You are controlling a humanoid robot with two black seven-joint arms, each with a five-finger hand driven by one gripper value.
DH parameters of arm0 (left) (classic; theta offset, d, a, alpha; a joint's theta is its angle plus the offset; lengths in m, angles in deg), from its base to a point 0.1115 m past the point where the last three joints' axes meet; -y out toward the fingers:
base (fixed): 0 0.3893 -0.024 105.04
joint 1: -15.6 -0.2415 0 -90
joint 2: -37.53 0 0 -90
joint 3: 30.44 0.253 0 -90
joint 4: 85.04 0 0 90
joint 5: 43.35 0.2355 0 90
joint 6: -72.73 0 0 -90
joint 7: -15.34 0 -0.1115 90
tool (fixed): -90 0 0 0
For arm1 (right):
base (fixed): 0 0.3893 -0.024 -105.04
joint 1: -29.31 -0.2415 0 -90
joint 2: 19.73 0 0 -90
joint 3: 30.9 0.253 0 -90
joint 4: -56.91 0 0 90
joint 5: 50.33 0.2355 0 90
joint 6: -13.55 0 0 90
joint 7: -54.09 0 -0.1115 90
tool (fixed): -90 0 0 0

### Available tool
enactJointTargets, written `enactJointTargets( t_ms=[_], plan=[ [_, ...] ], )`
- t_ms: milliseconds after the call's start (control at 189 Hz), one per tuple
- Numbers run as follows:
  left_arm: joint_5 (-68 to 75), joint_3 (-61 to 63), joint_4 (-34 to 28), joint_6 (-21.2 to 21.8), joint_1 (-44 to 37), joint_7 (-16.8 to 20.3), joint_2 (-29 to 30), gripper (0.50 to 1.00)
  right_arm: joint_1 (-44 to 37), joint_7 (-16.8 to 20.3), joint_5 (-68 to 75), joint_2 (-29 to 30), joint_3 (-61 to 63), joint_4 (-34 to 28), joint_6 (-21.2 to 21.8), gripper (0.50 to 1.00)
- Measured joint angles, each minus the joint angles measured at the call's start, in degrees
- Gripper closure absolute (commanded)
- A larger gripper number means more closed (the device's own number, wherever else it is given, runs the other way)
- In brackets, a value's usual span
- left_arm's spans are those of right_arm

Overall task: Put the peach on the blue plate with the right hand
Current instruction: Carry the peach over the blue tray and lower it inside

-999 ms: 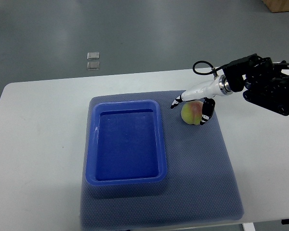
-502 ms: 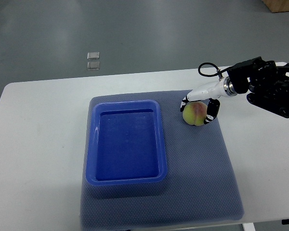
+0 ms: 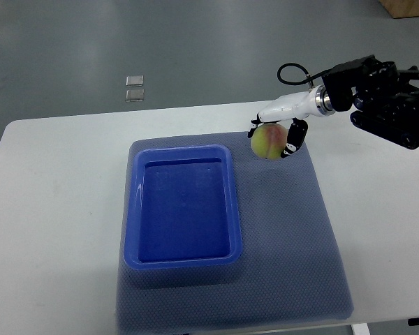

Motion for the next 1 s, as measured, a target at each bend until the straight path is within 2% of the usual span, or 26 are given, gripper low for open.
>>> enactJointTargets(
  t_ms=[196,486,618,671,676,740,798,803,930,935,999],
  plan=[
    [0.0,0.0,-0.1,0.0,0.0,0.0,0.0,0.500,-3.9,-0.1,2.8,6.0,0.0,0.0,0.2,0.805],
    [0.0,0.1,-0.1,0.0,0.0,0.0,0.0,0.500,-3.9,0.1,4.6,16.8,-0.1,0.7,0.0,0.785],
    [0.0,0.1,-0.1,0.0,0.0,0.0,0.0,0.500,-2.7,0.0,5.5,19.1,-0.1,1.4,0.1,0.738],
    [0.0,0.0,-0.1,0.0,0.0,0.0,0.0,0.500,-2.0,0.0,5.7,19.3,-0.3,1.8,0.2,0.738],
    [0.0,0.0,-0.1,0.0,0.0,0.0,0.0,0.500,-2.0,0.0,5.7,19.3,-0.3,1.8,0.2,0.710],
    [0.1,0.0,-0.1,0.0,0.0,0.0,0.0,0.500,-1.5,0.0,5.8,19.3,-0.3,2.2,0.2,0.673],
    [0.1,0.0,-0.1,0.0,0.0,0.0,0.0,0.500,-1.0,0.0,5.9,19.4,-0.4,2.8,0.2,0.671],
    [0.1,0.0,-0.1,0.0,0.0,0.0,0.0,0.500,-1.0,0.0,5.9,19.4,-0.4,2.9,0.2,0.646],
    [0.1,0.0,0.0,0.0,0.0,0.0,0.0,0.500,-0.2,-0.1,5.9,19.4,-0.5,3.5,0.4,0.638],
    [0.1,0.0,0.0,0.0,0.0,0.0,0.0,0.500,-0.1,-0.1,5.9,19.4,-0.5,3.5,0.4,0.626],
    [0.1,0.0,0.0,0.0,0.0,0.0,0.0,0.500,0.2,-0.1,5.9,19.4,-0.6,3.6,0.5,0.615]
  ],
)
